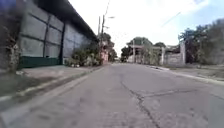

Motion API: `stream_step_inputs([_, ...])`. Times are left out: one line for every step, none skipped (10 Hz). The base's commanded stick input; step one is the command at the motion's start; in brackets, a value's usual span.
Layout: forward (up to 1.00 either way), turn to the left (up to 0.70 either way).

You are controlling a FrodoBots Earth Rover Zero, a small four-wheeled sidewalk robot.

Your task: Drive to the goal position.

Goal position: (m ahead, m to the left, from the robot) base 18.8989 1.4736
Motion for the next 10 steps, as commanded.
stream_step_inputs([1.0, -0.36])
stream_step_inputs([1.0, -0.4])
stream_step_inputs([1.0, -0.05])
stream_step_inputs([1.0, 0.05])
stream_step_inputs([1.0, 0.0])
stream_step_inputs([1.0, 0.0])
stream_step_inputs([1.0, 0.0])
stream_step_inputs([1.0, 0.0])
stream_step_inputs([1.0, 0.0])
stream_step_inputs([1.0, 0.0])
